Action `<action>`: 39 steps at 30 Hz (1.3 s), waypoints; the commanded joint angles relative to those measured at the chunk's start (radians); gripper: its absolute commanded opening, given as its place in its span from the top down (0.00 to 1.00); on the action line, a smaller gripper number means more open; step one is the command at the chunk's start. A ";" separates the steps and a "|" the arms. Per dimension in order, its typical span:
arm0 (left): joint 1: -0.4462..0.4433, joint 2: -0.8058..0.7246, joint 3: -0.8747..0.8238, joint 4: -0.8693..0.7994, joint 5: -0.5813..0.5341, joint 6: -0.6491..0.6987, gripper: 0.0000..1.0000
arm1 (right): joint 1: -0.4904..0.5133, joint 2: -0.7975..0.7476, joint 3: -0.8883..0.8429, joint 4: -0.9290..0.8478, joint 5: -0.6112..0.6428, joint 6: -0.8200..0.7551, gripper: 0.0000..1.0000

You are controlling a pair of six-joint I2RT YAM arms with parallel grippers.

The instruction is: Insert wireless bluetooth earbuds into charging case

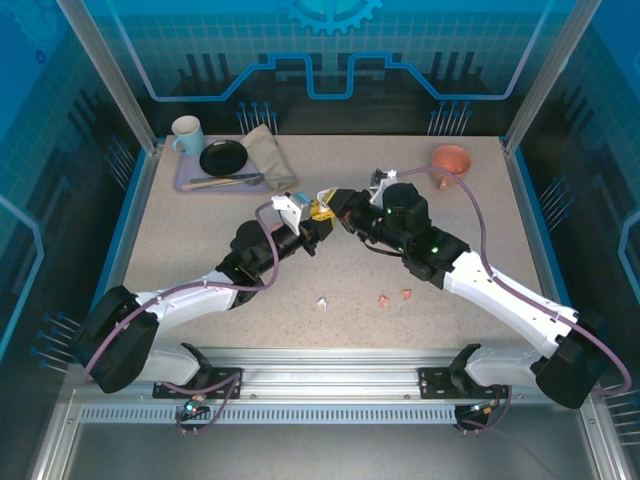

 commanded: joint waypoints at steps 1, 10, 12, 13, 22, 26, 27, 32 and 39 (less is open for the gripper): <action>-0.005 -0.013 0.034 0.080 -0.003 0.024 1.00 | 0.018 -0.009 0.052 -0.215 0.096 -0.033 0.84; -0.005 -0.013 0.036 0.081 0.006 0.018 1.00 | 0.038 0.032 0.152 -0.372 0.157 -0.070 0.79; -0.004 -0.015 0.034 0.079 0.007 0.018 1.00 | 0.040 0.045 0.166 -0.382 0.155 -0.073 0.79; -0.006 -0.016 0.034 0.078 0.009 0.019 1.00 | 0.039 0.051 0.171 -0.385 0.153 -0.073 0.79; -0.006 -0.015 0.025 0.071 0.017 0.017 1.00 | 0.044 0.080 0.198 -0.351 0.141 -0.086 0.80; -0.006 -0.010 0.016 0.081 0.010 0.015 1.00 | 0.049 0.076 0.212 -0.337 0.136 -0.112 0.78; -0.007 -0.008 0.015 0.081 0.009 0.014 1.00 | 0.049 0.075 0.216 -0.338 0.136 -0.118 0.77; -0.006 -0.009 0.008 0.093 0.001 0.010 1.00 | 0.050 0.047 0.233 -0.355 0.145 -0.159 0.72; -0.007 -0.007 0.001 0.106 0.002 0.003 1.00 | 0.038 0.035 0.258 -0.403 0.155 -0.224 0.65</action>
